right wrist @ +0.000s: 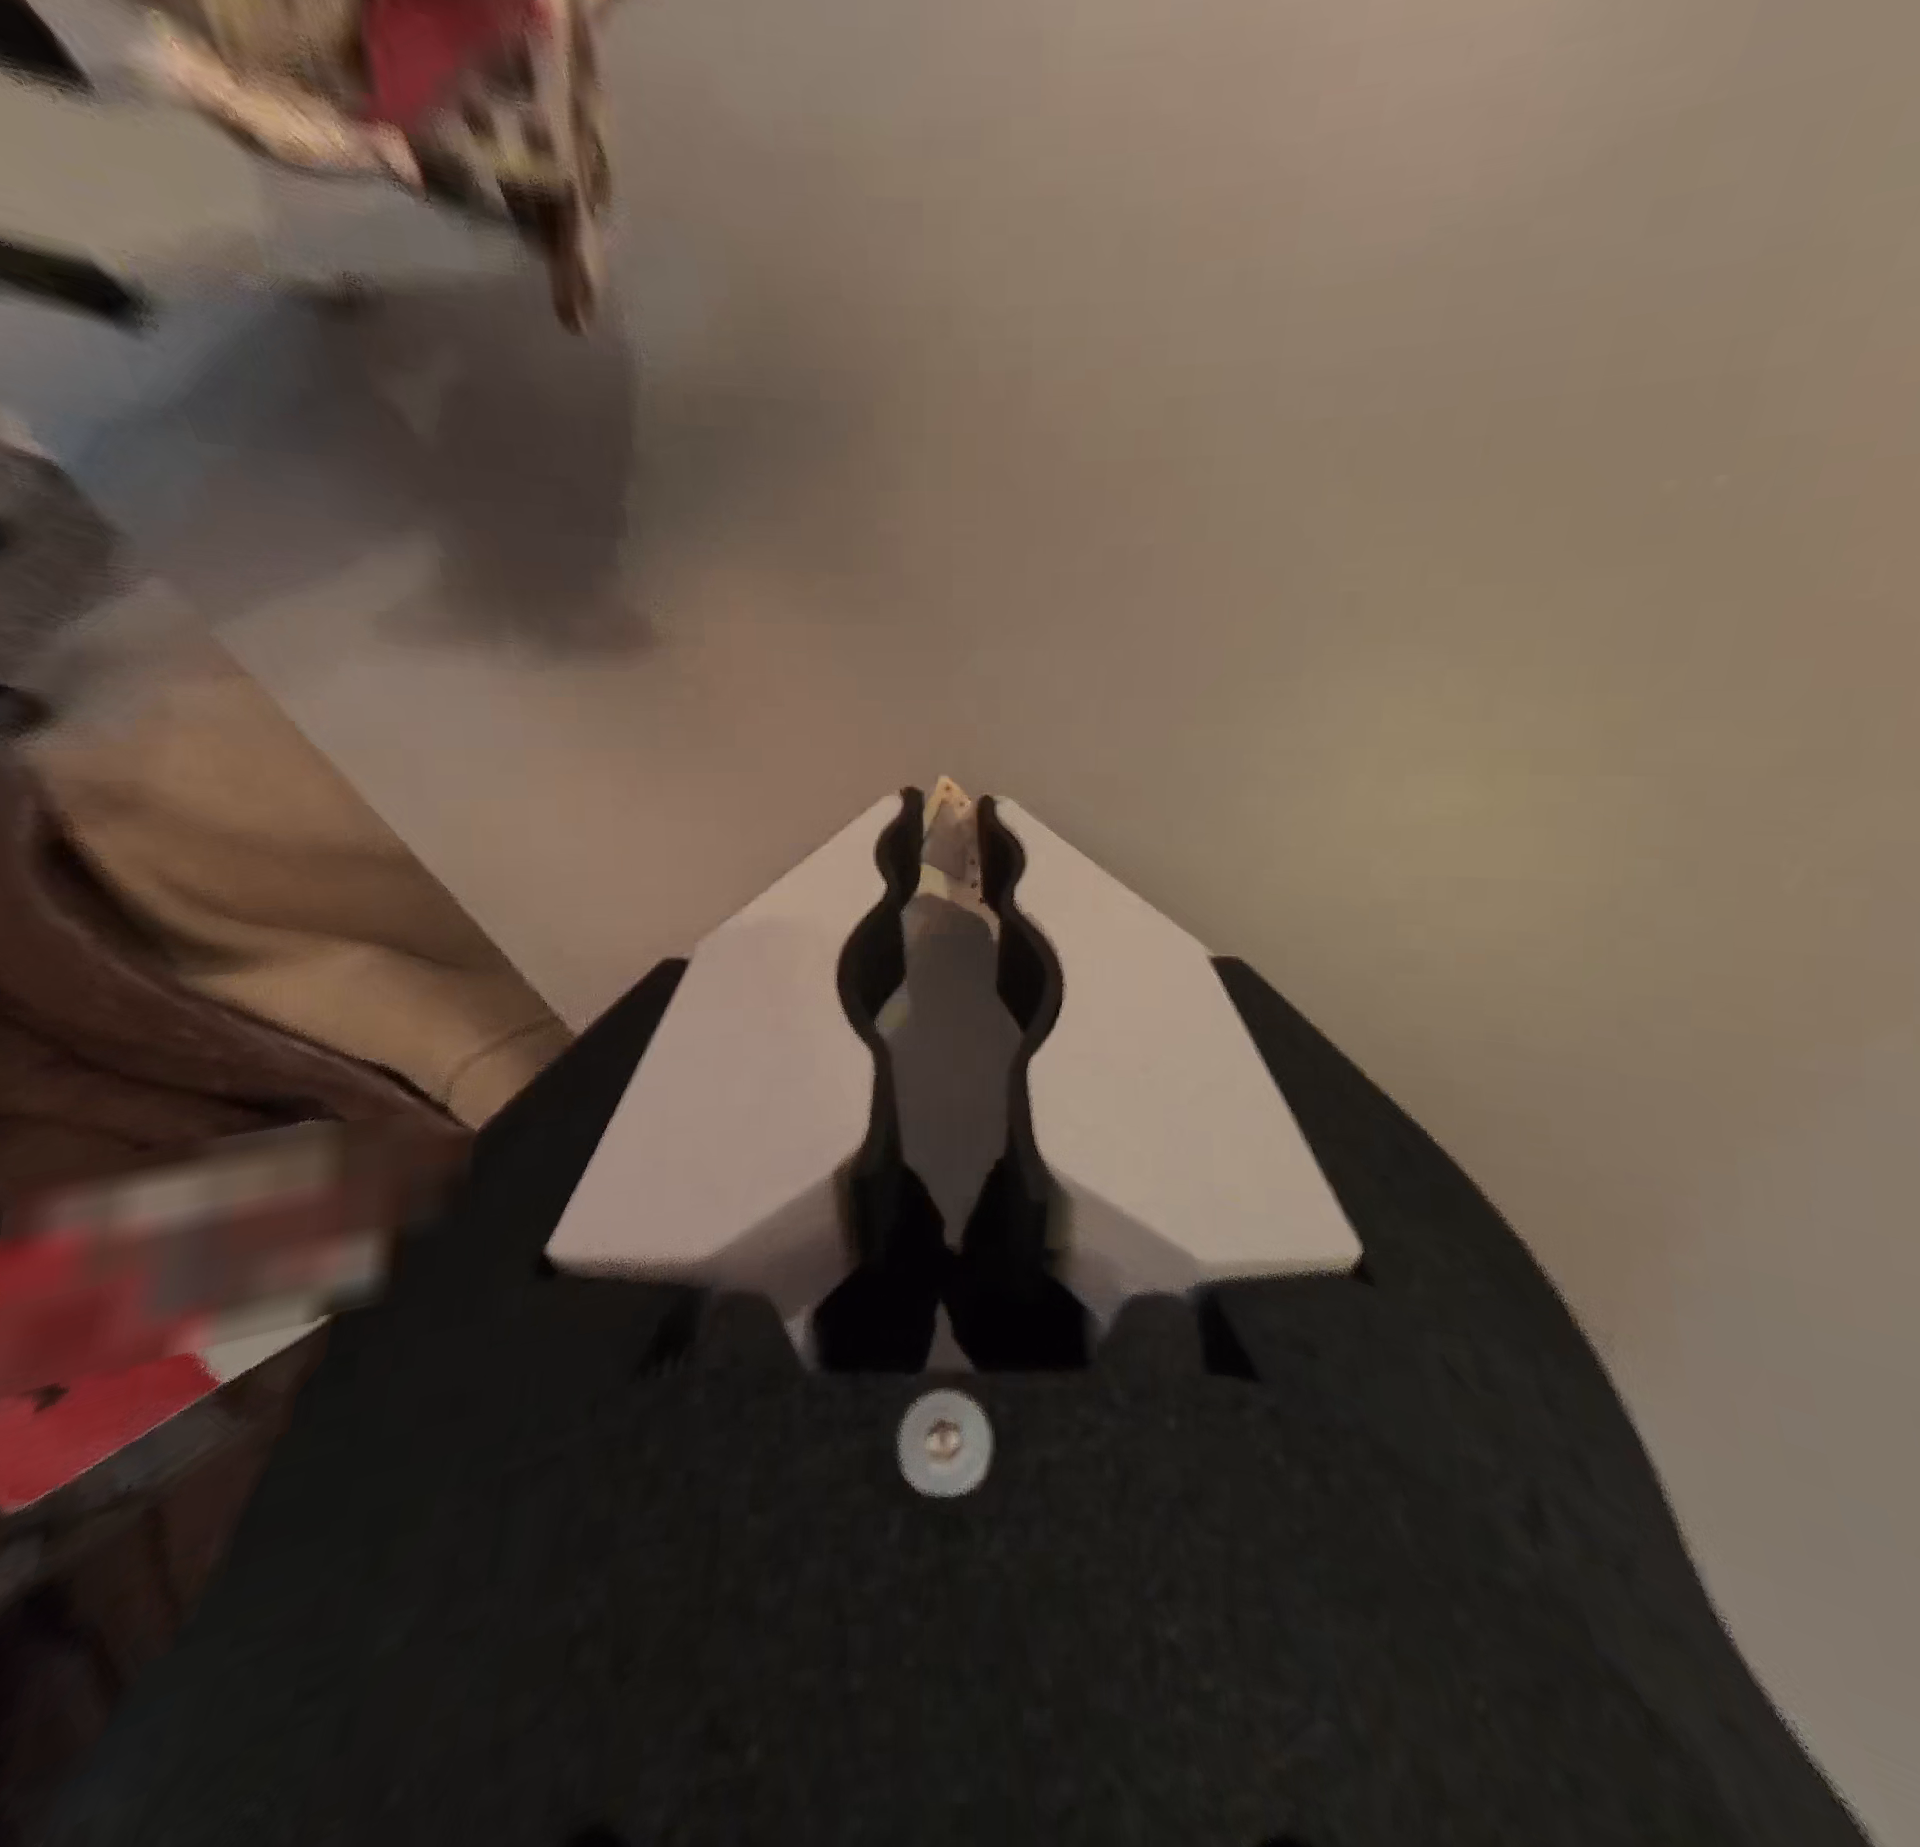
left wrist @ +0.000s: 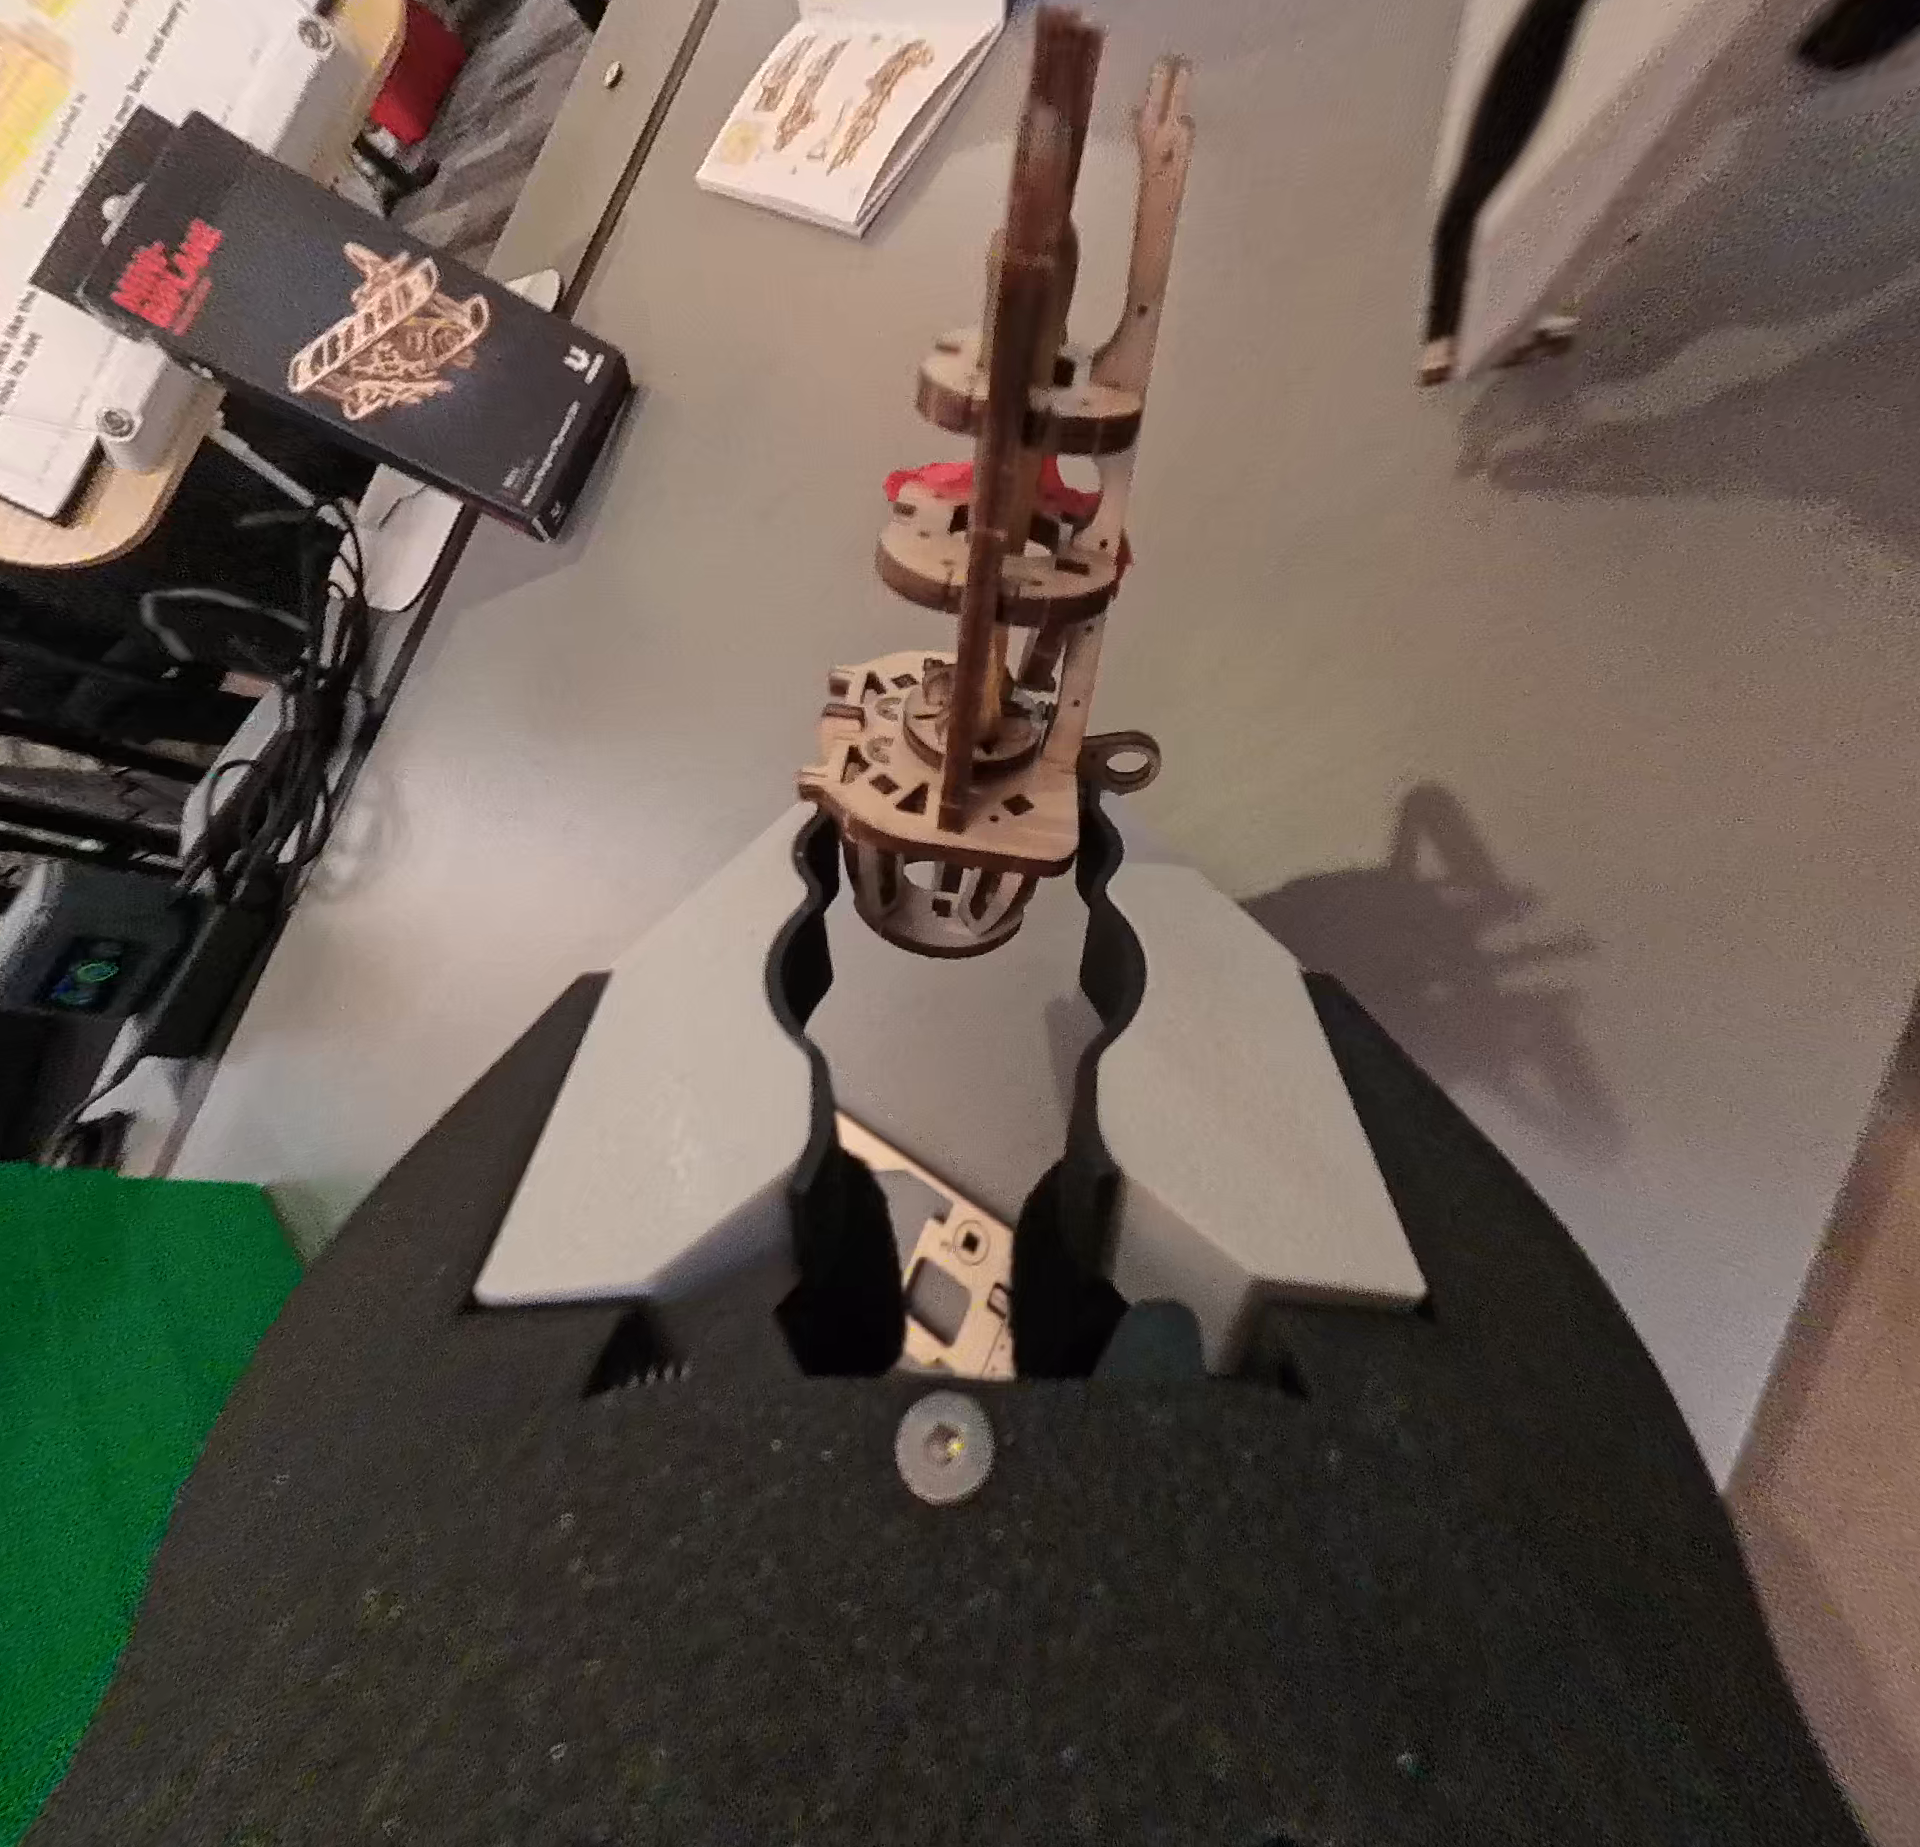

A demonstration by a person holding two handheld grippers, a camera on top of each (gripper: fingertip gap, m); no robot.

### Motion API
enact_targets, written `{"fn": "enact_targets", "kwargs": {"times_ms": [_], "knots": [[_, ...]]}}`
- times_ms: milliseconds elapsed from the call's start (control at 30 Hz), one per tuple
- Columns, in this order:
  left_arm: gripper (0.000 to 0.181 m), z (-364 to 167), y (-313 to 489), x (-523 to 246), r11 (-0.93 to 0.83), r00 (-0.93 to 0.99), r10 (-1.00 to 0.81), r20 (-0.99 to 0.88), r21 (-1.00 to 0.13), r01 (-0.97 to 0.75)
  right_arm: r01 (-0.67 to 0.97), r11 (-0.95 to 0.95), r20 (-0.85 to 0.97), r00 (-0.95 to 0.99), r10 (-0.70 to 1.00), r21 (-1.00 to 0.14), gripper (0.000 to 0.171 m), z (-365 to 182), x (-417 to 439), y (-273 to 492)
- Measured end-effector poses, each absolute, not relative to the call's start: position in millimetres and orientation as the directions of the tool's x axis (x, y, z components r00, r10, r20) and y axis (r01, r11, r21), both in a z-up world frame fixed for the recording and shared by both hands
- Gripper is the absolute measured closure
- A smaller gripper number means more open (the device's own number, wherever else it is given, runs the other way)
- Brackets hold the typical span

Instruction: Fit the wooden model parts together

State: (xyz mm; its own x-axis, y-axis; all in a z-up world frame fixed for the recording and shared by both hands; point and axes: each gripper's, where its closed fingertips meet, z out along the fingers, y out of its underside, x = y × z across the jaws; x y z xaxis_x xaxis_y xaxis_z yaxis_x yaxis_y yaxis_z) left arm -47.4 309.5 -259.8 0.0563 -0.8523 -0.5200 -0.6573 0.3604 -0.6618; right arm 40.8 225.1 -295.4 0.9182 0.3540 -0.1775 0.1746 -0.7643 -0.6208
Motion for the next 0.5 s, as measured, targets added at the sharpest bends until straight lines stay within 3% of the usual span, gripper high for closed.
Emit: {"fn": "enact_targets", "kwargs": {"times_ms": [100,200,333,500], "knots": [[0.138,-254,302,-43,0.355,0.045,-0.873,-0.485,-0.697,-0.622,-0.106,-0.619,-0.48,0.736,0.478,-0.778,0.162,-225,24,242],[0.138,-244,286,-37,0.426,-0.011,-0.862,-0.506,-0.713,-0.557,-0.451,-0.478,-0.638,0.328,0.697,-0.754,0.162,-132,16,245],[0.138,-225,263,-28,0.5,-0.05,-0.838,-0.544,-0.727,-0.471,-0.548,-0.504,-0.619,0.034,0.785,-0.668,0.162,-111,1,249],[0.138,-214,250,-23,0.5,-0.046,-0.844,-0.535,-0.752,-0.429,-0.558,-0.545,-0.594,-0.112,0.797,-0.626,0.162,-115,-23,240]]}}
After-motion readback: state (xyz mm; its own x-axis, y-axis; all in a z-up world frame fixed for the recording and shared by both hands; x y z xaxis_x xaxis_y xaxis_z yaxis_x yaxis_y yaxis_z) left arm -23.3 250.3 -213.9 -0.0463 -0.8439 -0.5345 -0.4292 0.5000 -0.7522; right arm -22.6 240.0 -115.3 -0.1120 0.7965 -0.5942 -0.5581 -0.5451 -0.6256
